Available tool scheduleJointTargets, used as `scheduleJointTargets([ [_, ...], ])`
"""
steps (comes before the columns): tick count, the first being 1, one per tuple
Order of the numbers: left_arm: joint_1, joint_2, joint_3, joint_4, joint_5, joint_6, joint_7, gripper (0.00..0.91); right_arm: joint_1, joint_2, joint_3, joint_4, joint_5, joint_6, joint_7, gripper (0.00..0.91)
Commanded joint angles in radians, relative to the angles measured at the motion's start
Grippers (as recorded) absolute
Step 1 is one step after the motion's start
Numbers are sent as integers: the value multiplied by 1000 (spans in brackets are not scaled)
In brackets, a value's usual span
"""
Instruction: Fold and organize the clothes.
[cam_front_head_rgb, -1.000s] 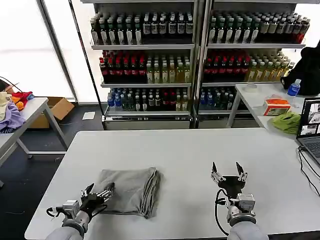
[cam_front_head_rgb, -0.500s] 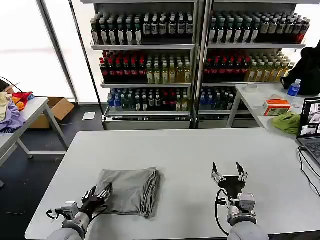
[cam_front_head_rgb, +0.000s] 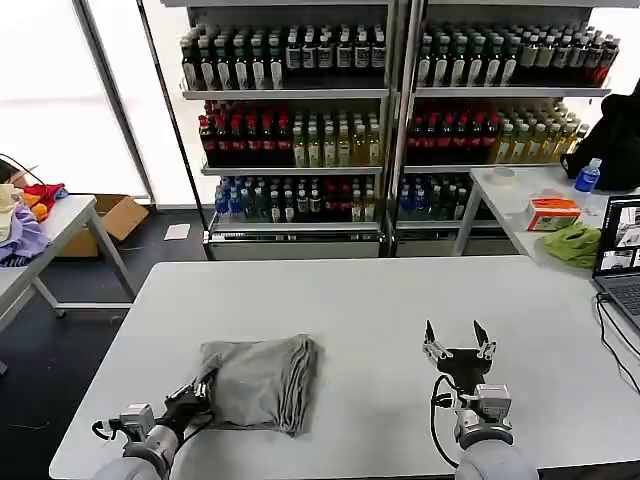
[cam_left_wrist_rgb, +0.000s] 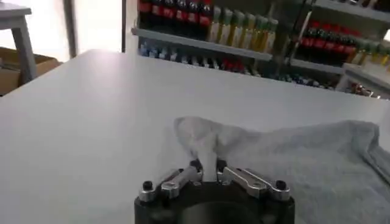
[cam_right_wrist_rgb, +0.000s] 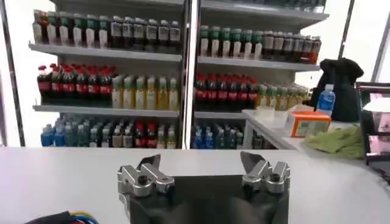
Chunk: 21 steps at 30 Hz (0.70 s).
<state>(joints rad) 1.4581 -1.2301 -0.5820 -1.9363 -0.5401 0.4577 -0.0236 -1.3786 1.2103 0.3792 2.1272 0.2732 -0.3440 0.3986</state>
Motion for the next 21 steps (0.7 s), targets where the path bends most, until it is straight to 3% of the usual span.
scheduleJointTargets([
  [1,3,79,-157,-23,-59,6,-1,10,8,-2,0,-4,2,0,2,907],
  [6,18,226,-356,-10,-98,16,7,0,21,-3,-14,-7,3,0,4,907],
  [14,14,422,-556,70,-98,12,14,0,32,-5,-35,-7,3,-2,5,907],
  [16,25,429,-552,48,-95,13,21,0,32,-3,-36,-6,2,-2,6,907],
  [21,19,363,-450,-26,-27,12,27,0,20,0,-34,2,1,-2,8,907],
])
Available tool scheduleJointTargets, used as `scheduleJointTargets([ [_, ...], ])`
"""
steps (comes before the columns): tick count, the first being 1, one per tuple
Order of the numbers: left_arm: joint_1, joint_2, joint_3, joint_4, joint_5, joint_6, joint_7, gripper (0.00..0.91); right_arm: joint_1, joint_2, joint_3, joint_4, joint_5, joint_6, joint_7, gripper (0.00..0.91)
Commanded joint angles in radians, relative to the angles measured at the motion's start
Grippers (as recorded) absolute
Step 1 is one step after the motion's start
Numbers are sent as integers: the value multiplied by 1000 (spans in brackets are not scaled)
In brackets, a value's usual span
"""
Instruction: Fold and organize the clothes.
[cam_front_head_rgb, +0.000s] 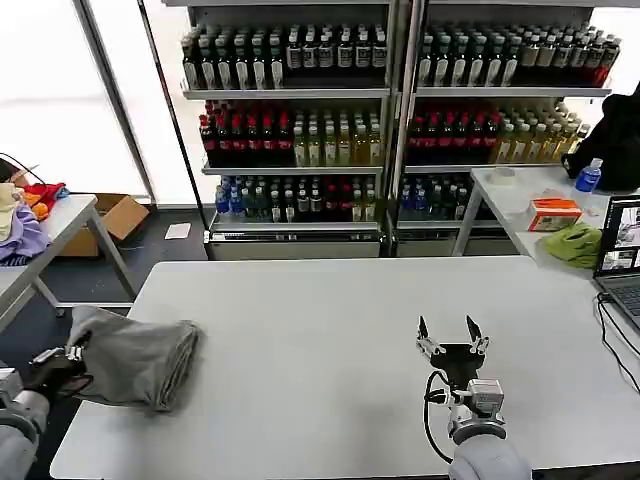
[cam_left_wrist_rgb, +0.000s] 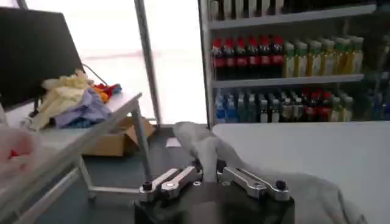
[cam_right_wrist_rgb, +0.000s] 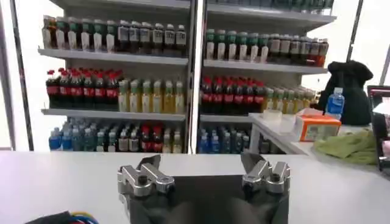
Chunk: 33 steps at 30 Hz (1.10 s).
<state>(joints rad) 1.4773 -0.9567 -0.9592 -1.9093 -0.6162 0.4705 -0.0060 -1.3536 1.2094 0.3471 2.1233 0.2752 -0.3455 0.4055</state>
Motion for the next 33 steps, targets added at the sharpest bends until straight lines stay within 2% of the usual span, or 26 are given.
scheduleJointTargets([
  [1,1,67,-27,-78,71,-2,10,0,-9,0,2,7,-1,-1,1,907],
  [5,21,18,76,-157,88,9,-5,0,-19,1,19,12,-1,-1,3,907],
  [9,28,-15,202,-278,70,65,-53,0,-31,9,40,16,-8,-8,5,907],
  [12,13,-33,360,-376,85,107,-119,0,-37,20,60,22,-15,-17,8,907],
  [15,-8,-62,495,-454,166,108,-130,0,-49,39,84,28,-28,-25,13,907],
  [19,-42,-86,689,-456,221,107,-132,0,-80,64,90,44,-60,-27,24,907],
  [26,-193,-179,802,-262,289,107,-132,0,-93,72,100,56,-75,-33,24,907],
  [33,-188,-187,771,-212,285,106,-128,10,-79,69,85,45,-77,-38,19,907],
])
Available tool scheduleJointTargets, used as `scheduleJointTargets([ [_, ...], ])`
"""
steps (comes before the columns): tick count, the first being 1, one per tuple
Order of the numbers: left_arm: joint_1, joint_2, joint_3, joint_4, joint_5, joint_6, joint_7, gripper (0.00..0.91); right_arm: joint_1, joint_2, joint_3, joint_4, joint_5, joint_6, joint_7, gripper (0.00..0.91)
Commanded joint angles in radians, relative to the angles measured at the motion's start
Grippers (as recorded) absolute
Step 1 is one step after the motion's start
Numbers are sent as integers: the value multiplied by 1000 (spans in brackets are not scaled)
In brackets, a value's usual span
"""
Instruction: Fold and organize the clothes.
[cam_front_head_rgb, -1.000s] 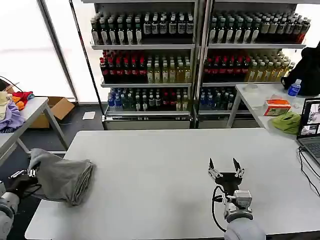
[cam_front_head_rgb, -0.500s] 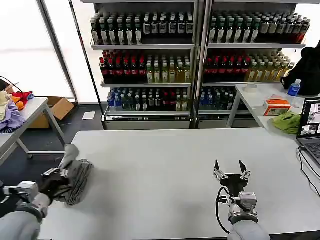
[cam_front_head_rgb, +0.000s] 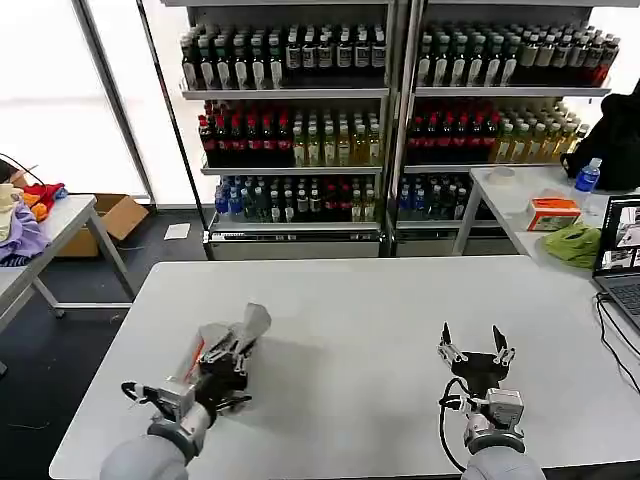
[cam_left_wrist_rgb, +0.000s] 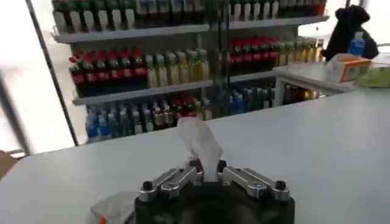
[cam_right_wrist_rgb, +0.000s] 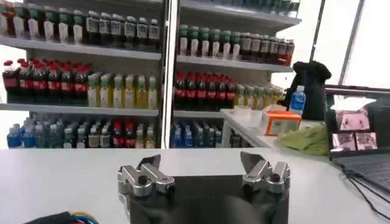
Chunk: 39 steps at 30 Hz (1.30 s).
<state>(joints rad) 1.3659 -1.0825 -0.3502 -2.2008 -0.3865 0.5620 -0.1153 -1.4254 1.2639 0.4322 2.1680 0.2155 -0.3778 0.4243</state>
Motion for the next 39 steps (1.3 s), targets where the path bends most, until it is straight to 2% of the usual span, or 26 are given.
scheduleJointTargets([
  [1,-75,-61,157,81,49,15,-19,10,-3,14,-9,-1,-19,-6,1,907],
  [3,-67,-66,149,76,34,14,-19,10,1,16,-16,-2,-23,-7,1,907],
  [4,-66,-68,148,76,32,14,-19,131,3,19,-26,-3,-29,-8,2,907],
  [5,-65,-77,148,73,7,10,-19,867,5,20,-33,-6,-31,-8,1,907],
  [6,-65,-85,150,69,-19,-5,-22,907,5,21,-38,-7,-36,-8,1,907],
  [11,-73,-126,157,42,-204,-66,2,907,7,22,-61,-18,-40,-24,-2,907],
  [15,-69,-148,157,21,-240,-93,0,907,12,16,-83,-17,-30,-40,-8,907],
  [21,-58,-151,113,20,-229,-86,-46,907,34,2,-104,-12,71,-82,-16,907],
  [22,-56,-149,105,20,-222,-86,-52,907,35,0,-107,-8,101,-93,-15,907],
  [26,-60,-123,20,50,-132,-70,-105,907,54,-29,-142,22,336,-182,-5,907],
  [29,-53,-84,-49,55,-120,-43,-140,907,82,-51,-178,22,475,-202,18,907],
  [34,-29,-41,-118,35,-119,-27,-166,907,166,-50,-237,-17,609,-203,96,907],
  [39,-4,-40,-147,26,-109,-19,-170,907,236,-60,-292,-49,740,-205,129,907],
])
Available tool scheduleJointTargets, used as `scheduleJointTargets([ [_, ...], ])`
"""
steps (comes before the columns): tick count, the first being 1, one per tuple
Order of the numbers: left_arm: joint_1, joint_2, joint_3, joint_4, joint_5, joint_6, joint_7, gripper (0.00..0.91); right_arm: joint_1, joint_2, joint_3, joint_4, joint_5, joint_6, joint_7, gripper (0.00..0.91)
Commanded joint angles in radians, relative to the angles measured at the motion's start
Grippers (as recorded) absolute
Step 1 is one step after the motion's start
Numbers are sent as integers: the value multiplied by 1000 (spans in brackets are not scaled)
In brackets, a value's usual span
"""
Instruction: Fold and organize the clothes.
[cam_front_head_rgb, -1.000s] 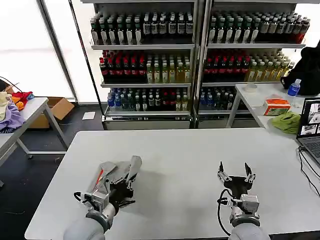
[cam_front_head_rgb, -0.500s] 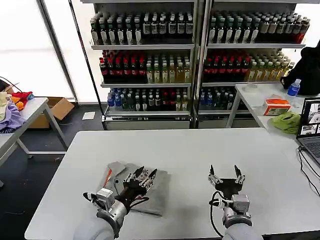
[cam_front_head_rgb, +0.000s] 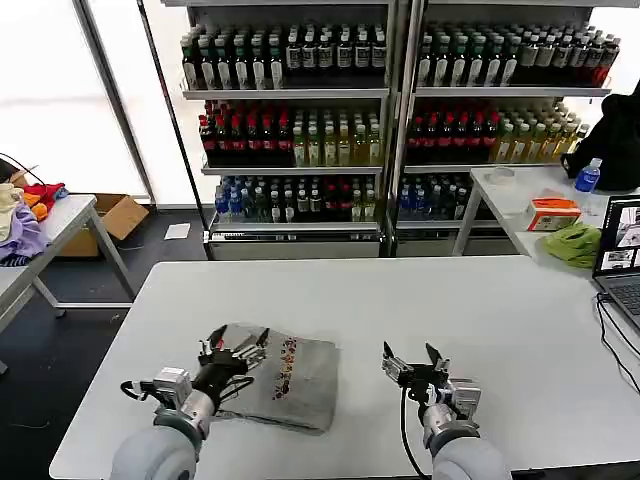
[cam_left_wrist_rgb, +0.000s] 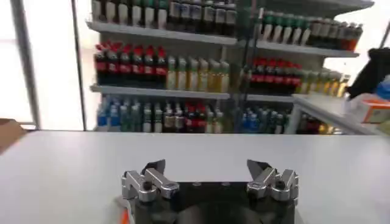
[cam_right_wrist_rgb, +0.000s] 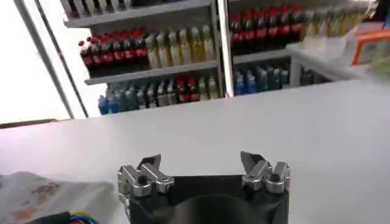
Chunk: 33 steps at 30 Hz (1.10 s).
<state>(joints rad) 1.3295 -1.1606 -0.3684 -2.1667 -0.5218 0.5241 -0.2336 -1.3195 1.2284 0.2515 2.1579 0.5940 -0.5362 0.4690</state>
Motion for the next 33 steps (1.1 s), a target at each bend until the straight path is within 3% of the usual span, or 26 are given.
scheduleJointTargets([
  [1,36,38,-133,-8,26,21,-53,907,145,-30,-121,-48,388,-47,87,907],
  [7,57,41,-158,-11,26,27,-55,907,241,-58,-153,-134,520,-48,98,907],
  [15,71,30,-163,-4,25,32,-57,907,298,-27,-225,-184,498,-47,108,907],
  [23,77,27,-174,0,20,35,-56,907,326,4,-290,-224,470,-46,128,836],
  [33,71,12,-167,8,19,36,-59,907,290,-2,-301,-195,472,-46,145,796],
])
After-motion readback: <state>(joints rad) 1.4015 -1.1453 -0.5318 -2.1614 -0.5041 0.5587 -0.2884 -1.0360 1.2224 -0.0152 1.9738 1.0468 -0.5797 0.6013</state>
